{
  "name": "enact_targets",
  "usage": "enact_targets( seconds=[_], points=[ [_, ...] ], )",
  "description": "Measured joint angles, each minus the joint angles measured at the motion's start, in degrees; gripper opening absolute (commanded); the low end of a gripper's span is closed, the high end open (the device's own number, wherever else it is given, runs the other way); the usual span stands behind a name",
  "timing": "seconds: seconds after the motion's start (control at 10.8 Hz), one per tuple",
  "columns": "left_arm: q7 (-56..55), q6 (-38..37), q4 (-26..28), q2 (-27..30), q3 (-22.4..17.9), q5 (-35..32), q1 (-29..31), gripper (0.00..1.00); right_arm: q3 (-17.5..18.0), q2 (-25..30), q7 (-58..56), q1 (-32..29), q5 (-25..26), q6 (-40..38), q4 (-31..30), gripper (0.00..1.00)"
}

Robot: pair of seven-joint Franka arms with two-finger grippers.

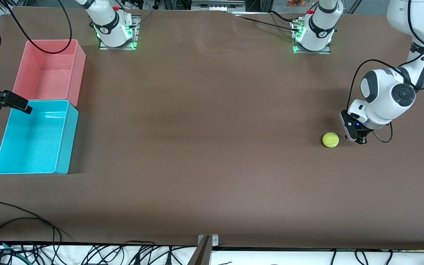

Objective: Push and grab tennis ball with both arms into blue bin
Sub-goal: 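Push the tennis ball with the left gripper toward the blue bin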

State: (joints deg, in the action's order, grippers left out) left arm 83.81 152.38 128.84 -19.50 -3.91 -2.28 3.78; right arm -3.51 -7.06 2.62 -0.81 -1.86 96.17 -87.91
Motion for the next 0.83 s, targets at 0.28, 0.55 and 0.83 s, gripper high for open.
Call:
enact_targets(
  seconds=[0.28,0.55,0.83],
  points=[
    [1.0,0.0,-0.9,-2.0,0.1,0.0,-0.1,0.0,0.0,-0.4,0.0,0.1,0.0,0.0,0.0,1.0],
    [2.5,0.1,-1.7,-3.9,0.2,0.0,-0.1,0.0,0.0,-0.9,0.0,0.5,0.0,0.0,0.0,1.0],
    [2.9,0.2,-3.4,-4.8,0.3,0.0,-0.2,0.0,0.0,-1.0,0.0,0.5,0.0,0.0,0.0,1.0]
  ],
)
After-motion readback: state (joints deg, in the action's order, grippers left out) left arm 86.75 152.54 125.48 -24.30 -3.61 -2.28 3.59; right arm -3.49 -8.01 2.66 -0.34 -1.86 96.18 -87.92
